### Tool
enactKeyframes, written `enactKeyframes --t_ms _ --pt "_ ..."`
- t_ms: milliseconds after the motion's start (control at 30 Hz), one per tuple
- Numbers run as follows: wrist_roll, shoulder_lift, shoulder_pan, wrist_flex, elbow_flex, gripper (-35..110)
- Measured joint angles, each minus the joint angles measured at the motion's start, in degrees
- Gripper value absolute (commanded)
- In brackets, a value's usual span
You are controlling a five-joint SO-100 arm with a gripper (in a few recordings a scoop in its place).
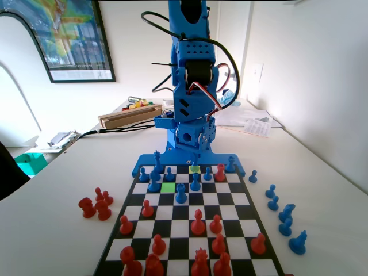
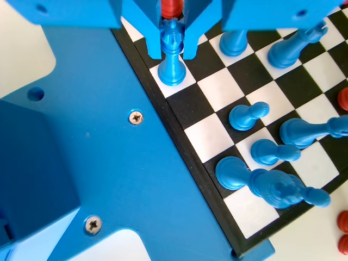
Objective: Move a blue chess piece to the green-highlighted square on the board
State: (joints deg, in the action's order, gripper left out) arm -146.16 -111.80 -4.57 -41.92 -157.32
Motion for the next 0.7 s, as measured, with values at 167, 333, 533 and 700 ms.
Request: enactKeyframes --t_ms 167,333,533,700 --pt "0.0 0.0 0.0 0.1 0.0 1" --pt "0.0 0.0 0.0 0.5 0.0 1" --pt "1.0 0.0 0.1 -3.2 1.6 1" --pt "1.8 -0.1 1.4 -9.9 7.3 1"
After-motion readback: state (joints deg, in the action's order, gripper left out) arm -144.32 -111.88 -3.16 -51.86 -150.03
